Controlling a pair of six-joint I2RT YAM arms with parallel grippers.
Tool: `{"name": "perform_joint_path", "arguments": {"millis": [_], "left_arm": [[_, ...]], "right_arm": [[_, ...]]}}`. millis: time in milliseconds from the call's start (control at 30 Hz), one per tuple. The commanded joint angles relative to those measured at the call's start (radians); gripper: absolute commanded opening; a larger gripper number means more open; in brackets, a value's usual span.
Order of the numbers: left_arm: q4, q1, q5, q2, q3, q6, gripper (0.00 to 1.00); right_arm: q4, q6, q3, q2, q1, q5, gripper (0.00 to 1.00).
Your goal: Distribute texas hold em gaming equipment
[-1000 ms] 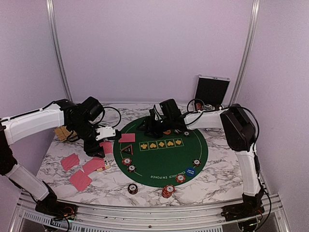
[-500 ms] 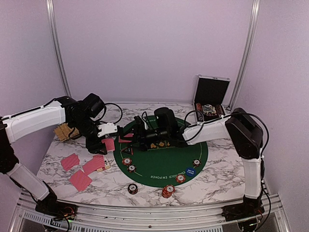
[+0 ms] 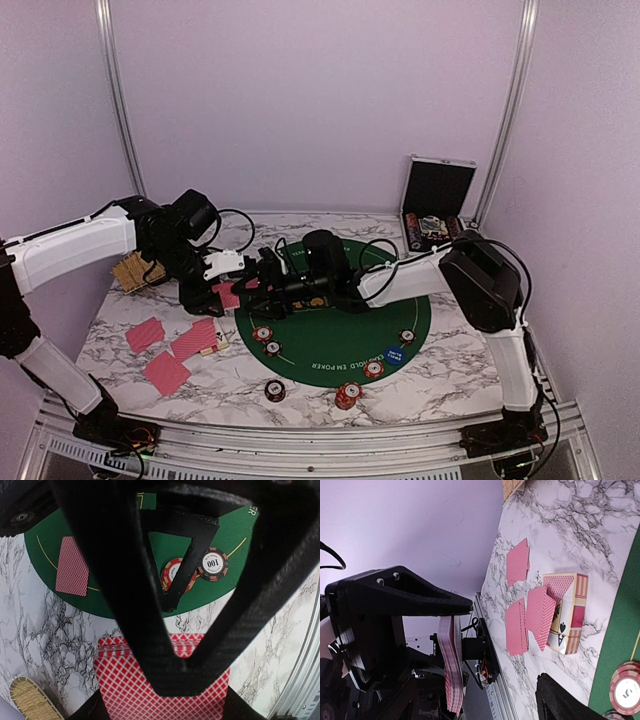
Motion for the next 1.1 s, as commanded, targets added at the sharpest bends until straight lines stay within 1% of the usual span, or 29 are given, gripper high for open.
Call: {"name": "perform_joint_path", "arguments": {"millis": [0, 300, 533, 867, 1067], "left_arm": [[-0.023, 0.001, 0.023, 0.015, 0.030, -0.012, 0.48], [-0.023, -0.005, 0.027, 0.034, 0.048, -0.012, 0.48], [-0.023, -0.010, 0.029, 0.034, 0.057, -0.014, 0.47], [-0.024, -0.011, 0.035, 0.022, 0.060, -0.019, 0.47], [-0.027, -0.011, 0.033, 0.018, 0.056, -0.014, 0.47]], "right_arm": [[0.043, 0.032, 0.081, 0.042, 0.024, -0.019, 0.79], [-0.002, 0.034, 0.174, 0.100, 0.042, -0.027, 0.79], [-0.041, 0.040, 0.240, 0.156, 0.046, -0.024, 0.77], [-0.103, 0.025, 0.289, 0.190, 0.043, -0.010, 0.71], [-0.119, 0.005, 0.227, 0.146, 0.022, 0.032, 0.63]]}}
